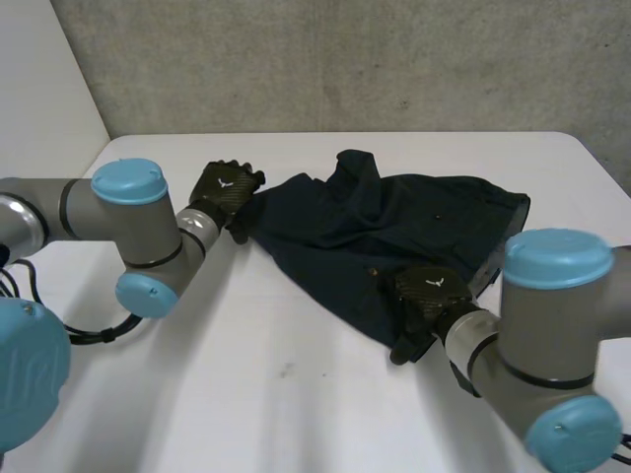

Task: Fold the shorts.

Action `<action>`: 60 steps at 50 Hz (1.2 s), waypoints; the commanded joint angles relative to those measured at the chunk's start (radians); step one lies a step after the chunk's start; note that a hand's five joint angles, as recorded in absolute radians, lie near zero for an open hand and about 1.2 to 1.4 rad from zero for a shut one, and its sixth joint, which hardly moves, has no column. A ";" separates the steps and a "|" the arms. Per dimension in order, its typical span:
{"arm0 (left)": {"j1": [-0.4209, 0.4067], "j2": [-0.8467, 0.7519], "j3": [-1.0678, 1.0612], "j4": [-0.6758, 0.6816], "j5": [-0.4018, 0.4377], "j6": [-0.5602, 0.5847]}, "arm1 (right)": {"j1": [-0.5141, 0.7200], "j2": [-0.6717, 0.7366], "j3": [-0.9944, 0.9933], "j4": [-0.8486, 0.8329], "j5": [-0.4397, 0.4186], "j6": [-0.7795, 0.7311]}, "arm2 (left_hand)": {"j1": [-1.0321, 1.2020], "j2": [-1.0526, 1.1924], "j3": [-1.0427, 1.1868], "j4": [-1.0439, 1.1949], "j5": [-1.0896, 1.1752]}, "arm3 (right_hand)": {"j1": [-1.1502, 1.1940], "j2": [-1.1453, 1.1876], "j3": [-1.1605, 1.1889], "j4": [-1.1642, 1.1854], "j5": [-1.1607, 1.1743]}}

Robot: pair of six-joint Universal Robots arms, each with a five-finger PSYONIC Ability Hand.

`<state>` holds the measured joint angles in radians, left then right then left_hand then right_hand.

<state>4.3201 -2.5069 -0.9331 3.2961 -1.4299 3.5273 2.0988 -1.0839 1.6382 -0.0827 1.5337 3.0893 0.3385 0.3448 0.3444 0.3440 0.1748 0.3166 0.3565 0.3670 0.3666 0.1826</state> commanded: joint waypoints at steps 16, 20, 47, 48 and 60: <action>-0.007 -0.128 0.161 -0.090 0.052 0.005 | 0.053 0.024 -0.021 -0.150 0.215 -0.028 | 0.344 0.338 0.338 0.339 0.333 | 1.080 1.040 1.029 1.030 1.039; -0.008 -0.151 0.198 -0.090 0.052 0.005 | 0.052 -0.016 -0.006 -0.146 0.187 -0.029 | 0.479 0.473 0.473 0.474 0.468 | 1.080 1.040 1.029 1.030 1.039; -0.030 0.595 -0.165 -0.384 -0.081 0.048 | -0.057 -0.291 -0.280 0.081 0.140 -0.552 | 1.058 1.052 1.052 1.052 1.047 | 1.080 1.040 1.029 1.030 1.039; -0.030 0.638 -0.193 -0.404 -0.087 0.048 | -0.057 -0.292 -0.303 0.112 0.138 -0.563 | 1.058 1.052 1.052 1.052 1.047 | 1.080 1.040 1.029 1.030 1.039; -0.071 0.777 -0.504 -0.460 -0.103 0.056 | -0.062 -0.151 -0.459 0.497 0.029 -0.607 | 1.058 1.052 1.052 1.052 1.047 | 1.080 1.040 1.029 1.030 1.039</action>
<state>4.2721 -1.7079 -1.3223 2.8310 -1.5272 3.5782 2.0359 -1.3391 1.2145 0.2496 1.6259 2.4926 1.1537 1.1951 1.1860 1.2037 0.9689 0.9741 1.1815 1.1748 1.1939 0.9676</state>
